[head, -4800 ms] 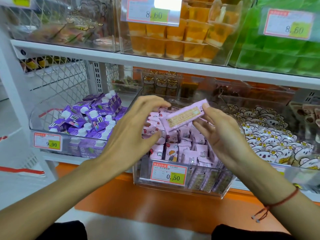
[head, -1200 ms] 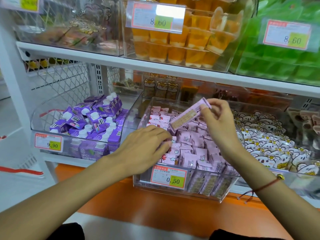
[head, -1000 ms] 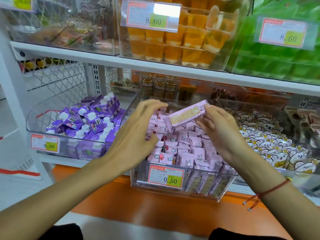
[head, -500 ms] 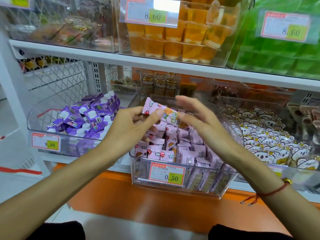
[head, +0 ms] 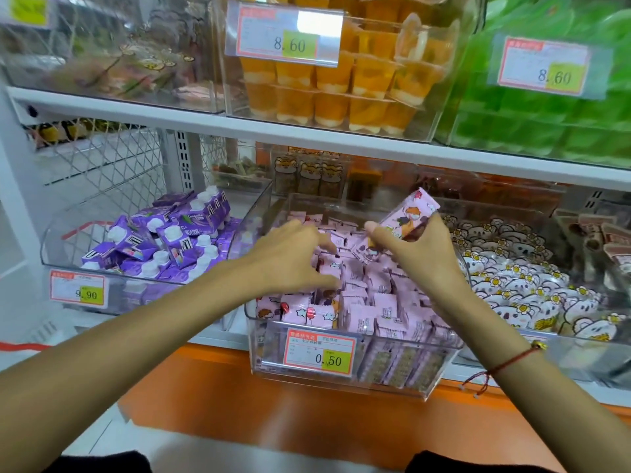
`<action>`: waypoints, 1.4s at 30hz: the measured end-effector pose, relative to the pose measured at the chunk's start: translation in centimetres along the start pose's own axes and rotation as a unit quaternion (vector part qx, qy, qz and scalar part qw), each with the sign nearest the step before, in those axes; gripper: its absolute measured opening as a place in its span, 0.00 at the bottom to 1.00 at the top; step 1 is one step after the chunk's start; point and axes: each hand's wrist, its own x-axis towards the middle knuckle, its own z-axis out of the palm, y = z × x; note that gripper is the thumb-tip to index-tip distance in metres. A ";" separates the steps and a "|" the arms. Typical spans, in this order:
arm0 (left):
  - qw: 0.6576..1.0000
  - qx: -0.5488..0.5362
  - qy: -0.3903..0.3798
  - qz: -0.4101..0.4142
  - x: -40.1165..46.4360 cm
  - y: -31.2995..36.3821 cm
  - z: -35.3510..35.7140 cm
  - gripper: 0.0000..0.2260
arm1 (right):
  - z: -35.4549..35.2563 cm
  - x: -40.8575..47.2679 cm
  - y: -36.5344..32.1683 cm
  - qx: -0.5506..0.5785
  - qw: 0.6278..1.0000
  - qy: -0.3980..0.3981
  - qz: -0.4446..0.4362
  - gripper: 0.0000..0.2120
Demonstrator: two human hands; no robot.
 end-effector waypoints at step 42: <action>0.997 -0.003 0.077 0.021 -3.1 -1.5 0.9 0.14 | 3.7 1.0 2.1 -0.250 0.932 -0.231 -0.121 0.08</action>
